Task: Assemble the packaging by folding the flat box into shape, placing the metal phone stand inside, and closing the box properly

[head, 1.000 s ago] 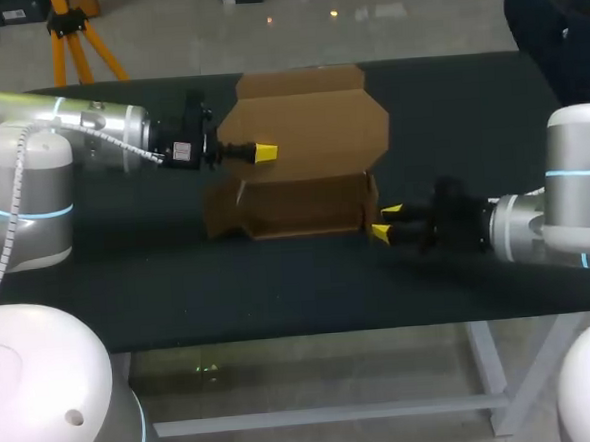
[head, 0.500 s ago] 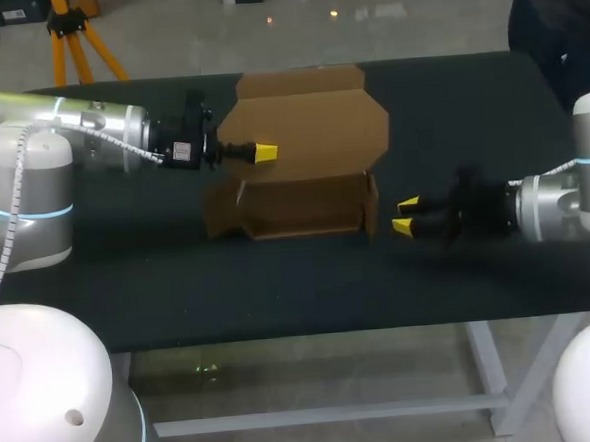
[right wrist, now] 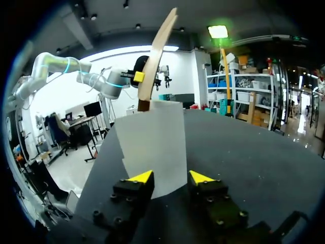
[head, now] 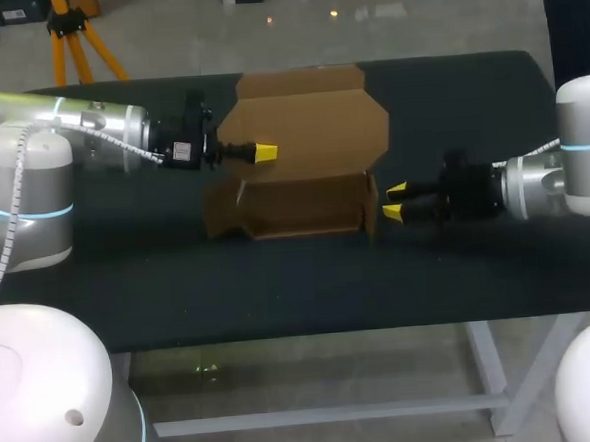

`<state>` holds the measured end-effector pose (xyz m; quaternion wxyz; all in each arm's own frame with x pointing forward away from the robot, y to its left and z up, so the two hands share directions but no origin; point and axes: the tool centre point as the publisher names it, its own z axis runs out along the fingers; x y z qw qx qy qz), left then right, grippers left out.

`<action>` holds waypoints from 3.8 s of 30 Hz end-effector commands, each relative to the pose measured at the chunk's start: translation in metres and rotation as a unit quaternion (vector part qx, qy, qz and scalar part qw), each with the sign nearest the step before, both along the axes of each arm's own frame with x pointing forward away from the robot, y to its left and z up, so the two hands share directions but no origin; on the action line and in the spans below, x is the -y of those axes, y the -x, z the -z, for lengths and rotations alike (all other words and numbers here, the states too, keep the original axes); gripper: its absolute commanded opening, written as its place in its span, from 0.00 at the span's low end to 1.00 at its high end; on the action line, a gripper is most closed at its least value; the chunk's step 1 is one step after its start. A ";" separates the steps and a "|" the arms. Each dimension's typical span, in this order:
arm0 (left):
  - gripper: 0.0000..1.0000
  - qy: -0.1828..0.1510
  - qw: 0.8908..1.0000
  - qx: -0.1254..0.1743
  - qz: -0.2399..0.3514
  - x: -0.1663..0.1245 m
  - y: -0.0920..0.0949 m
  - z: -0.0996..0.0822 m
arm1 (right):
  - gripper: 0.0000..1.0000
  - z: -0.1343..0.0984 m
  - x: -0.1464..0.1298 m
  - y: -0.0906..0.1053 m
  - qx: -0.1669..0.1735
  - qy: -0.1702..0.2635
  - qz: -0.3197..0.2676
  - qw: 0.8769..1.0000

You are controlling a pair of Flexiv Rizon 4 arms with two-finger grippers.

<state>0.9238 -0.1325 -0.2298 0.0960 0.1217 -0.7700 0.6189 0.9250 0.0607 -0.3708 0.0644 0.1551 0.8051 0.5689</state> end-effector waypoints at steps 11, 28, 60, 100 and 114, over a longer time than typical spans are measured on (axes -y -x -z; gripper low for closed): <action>0.00 0.000 1.000 0.000 0.001 0.001 0.000 0.003 | 0.60 0.005 -0.021 -0.010 0.023 0.009 -0.037 0.999; 0.00 0.000 1.000 0.000 0.001 0.001 0.000 0.003 | 0.67 0.005 -0.027 0.007 0.048 -0.003 -0.017 0.999; 0.00 0.000 1.000 0.000 0.001 0.001 0.000 0.003 | 0.62 -0.004 -0.044 0.001 0.079 -0.034 0.153 0.984; 0.00 0.000 1.000 0.000 0.001 0.001 0.000 0.003 | 0.50 -0.003 -0.056 -0.019 0.087 -0.033 0.395 0.914; 0.00 0.000 1.000 0.000 0.001 0.001 0.000 0.003 | 0.45 -0.004 -0.061 -0.024 0.089 -0.026 0.464 0.881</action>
